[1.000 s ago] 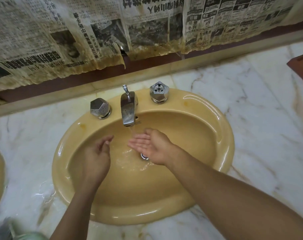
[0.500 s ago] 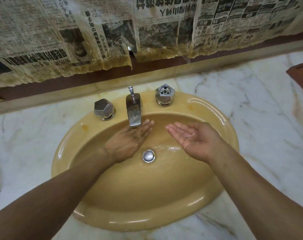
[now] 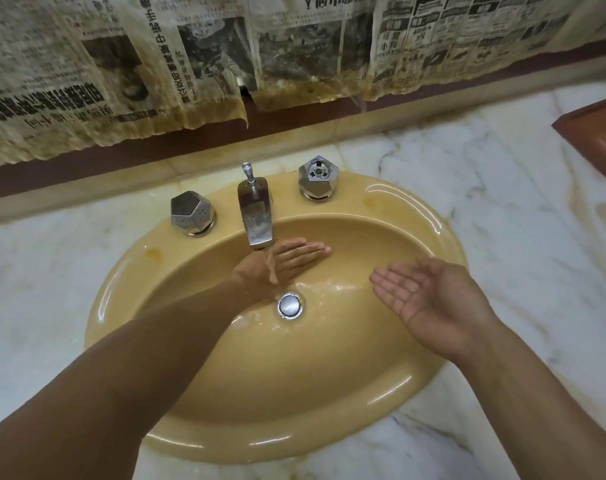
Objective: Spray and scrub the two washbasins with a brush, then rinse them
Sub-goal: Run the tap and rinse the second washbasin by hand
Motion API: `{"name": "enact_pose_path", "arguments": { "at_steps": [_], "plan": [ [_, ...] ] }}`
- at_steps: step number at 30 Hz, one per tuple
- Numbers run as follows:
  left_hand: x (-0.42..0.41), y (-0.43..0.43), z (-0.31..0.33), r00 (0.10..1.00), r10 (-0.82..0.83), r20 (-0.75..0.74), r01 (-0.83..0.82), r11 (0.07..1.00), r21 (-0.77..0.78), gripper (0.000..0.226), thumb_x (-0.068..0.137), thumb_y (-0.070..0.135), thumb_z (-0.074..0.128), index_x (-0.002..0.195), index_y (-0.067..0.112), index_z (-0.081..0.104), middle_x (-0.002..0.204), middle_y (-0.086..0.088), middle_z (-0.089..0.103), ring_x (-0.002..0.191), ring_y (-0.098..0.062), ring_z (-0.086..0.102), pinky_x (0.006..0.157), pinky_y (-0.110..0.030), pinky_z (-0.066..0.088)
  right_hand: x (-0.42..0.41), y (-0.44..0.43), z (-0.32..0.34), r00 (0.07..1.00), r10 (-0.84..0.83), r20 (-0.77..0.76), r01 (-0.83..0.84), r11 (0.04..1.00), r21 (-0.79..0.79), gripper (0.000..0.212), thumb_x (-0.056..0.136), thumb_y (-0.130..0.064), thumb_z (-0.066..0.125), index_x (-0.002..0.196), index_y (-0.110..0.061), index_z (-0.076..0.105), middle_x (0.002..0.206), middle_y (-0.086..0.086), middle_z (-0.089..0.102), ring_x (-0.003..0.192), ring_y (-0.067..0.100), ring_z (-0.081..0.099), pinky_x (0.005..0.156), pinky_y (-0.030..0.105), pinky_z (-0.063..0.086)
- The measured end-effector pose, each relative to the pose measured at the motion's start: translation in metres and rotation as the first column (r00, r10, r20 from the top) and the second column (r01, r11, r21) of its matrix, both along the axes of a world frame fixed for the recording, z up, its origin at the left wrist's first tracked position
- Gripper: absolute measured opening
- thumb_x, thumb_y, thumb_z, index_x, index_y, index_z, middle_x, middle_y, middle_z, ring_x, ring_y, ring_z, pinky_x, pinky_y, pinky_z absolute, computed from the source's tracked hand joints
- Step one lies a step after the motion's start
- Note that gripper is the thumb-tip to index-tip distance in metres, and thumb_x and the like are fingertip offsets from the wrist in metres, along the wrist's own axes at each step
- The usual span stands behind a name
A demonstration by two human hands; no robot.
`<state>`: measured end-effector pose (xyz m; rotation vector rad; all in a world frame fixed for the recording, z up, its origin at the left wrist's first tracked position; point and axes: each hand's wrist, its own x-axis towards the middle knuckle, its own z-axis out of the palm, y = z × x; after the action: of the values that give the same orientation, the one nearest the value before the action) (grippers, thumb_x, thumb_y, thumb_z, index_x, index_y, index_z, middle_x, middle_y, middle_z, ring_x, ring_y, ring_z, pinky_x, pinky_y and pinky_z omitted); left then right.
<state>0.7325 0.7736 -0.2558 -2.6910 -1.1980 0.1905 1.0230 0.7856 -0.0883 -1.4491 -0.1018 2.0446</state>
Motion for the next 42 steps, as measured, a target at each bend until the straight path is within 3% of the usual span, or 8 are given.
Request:
{"name": "enact_pose_path", "arguments": {
  "at_steps": [6, 13, 17, 23, 28, 35, 39, 42],
  "plan": [
    [0.052, 0.036, 0.047, 0.991, -0.090, 0.103, 0.061, 0.966, 0.252, 0.070, 0.108, 0.034, 0.029, 0.163, 0.006, -0.002, 0.171, -0.001, 0.000, 0.159, -0.016, 0.010, 0.129, -0.040, 0.005, -0.007, -0.011, -0.009, 0.999, -0.021, -0.030, 0.022, 1.000, 0.018, 0.042, 0.106, -0.024, 0.042, 0.126, 0.010, 0.056, 0.124, 0.029, 0.065, 0.119, 0.040, 0.063, 0.108, 0.048, 0.047],
    [-0.014, -0.042, 0.000, 0.970, 0.056, -0.237, -0.058, 0.998, -0.002, 0.063, 0.110, 0.038, 0.023, 0.165, 0.015, 0.005, 0.172, 0.005, -0.004, 0.157, -0.009, -0.003, 0.126, -0.034, -0.008, -0.028, -0.013, -0.025, 1.000, 0.022, 0.006, -0.022, 0.999, -0.029, 0.043, 0.106, -0.026, 0.041, 0.122, 0.010, 0.060, 0.117, 0.030, 0.069, 0.109, 0.040, 0.068, 0.100, 0.047, 0.052],
    [-0.044, -0.083, 0.015, 0.993, 0.074, -0.089, -0.081, 0.993, -0.085, 0.057, 0.105, 0.027, 0.037, 0.157, 0.005, 0.035, 0.167, -0.009, 0.012, 0.153, -0.025, 0.031, 0.128, -0.042, 0.012, -0.074, -0.013, -0.035, 0.992, 0.109, -0.068, -0.115, 0.988, -0.106, 0.046, 0.108, -0.028, 0.040, 0.120, 0.012, 0.060, 0.113, 0.031, 0.069, 0.106, 0.041, 0.068, 0.094, 0.048, 0.055],
    [-0.050, -0.102, 0.037, 0.967, 0.121, -0.226, -0.178, 0.951, -0.254, 0.063, 0.090, 0.026, 0.033, 0.145, 0.007, 0.057, 0.148, -0.012, 0.058, 0.137, -0.027, 0.056, 0.126, -0.039, 0.016, -0.144, -0.015, -0.030, 0.956, 0.138, -0.258, -0.181, 0.972, -0.150, 0.043, 0.109, -0.025, 0.038, 0.106, 0.011, 0.062, 0.100, 0.029, 0.071, 0.099, 0.041, 0.068, 0.086, 0.048, 0.057],
    [-0.045, -0.101, 0.041, 0.955, 0.182, -0.236, -0.250, 0.919, -0.305, 0.073, 0.093, 0.028, 0.010, 0.161, 0.006, 0.026, 0.167, -0.014, 0.027, 0.155, -0.028, 0.028, 0.126, -0.040, 0.012, -0.112, -0.015, -0.017, 0.934, 0.146, -0.327, -0.187, 0.978, -0.097, 0.037, 0.106, -0.017, 0.043, 0.105, 0.012, 0.066, 0.096, 0.027, 0.073, 0.080, 0.038, 0.075, 0.072, 0.048, 0.062],
    [-0.047, -0.087, 0.061, 0.903, 0.139, -0.406, -0.256, 0.934, -0.251, 0.068, 0.108, 0.028, 0.023, 0.162, 0.007, -0.012, 0.163, -0.010, -0.031, 0.153, -0.022, -0.024, 0.116, -0.038, -0.028, -0.020, 0.054, -0.009, 0.986, 0.086, 0.145, -0.099, 0.991, 0.086, 0.038, 0.105, -0.015, 0.044, 0.122, 0.016, 0.056, 0.127, 0.032, 0.061, 0.115, 0.041, 0.063, 0.094, 0.046, 0.057],
    [-0.029, -0.051, 0.076, 0.912, 0.134, -0.386, -0.196, 0.973, -0.125, 0.065, 0.105, 0.023, 0.020, 0.161, 0.005, -0.007, 0.169, -0.015, -0.021, 0.158, -0.027, -0.016, 0.126, -0.045, -0.016, -0.031, 0.049, -0.014, 0.822, 0.219, 0.525, -0.372, 0.905, 0.206, 0.028, 0.102, -0.019, 0.053, 0.109, 0.004, 0.066, 0.124, 0.028, 0.065, 0.111, 0.032, 0.066, 0.103, 0.044, 0.052],
    [-0.015, -0.020, 0.090, 0.935, 0.083, -0.346, -0.077, 0.997, 0.028, 0.067, 0.104, 0.017, 0.029, 0.158, 0.000, -0.008, 0.166, -0.014, -0.029, 0.156, -0.026, -0.022, 0.127, -0.049, -0.009, -0.053, 0.022, -0.029, 0.800, 0.250, 0.546, -0.412, 0.890, 0.196, 0.024, 0.102, -0.025, 0.054, 0.093, -0.008, 0.068, 0.107, 0.020, 0.071, 0.102, 0.031, 0.068, 0.105, 0.047, 0.051]
  ]
}}
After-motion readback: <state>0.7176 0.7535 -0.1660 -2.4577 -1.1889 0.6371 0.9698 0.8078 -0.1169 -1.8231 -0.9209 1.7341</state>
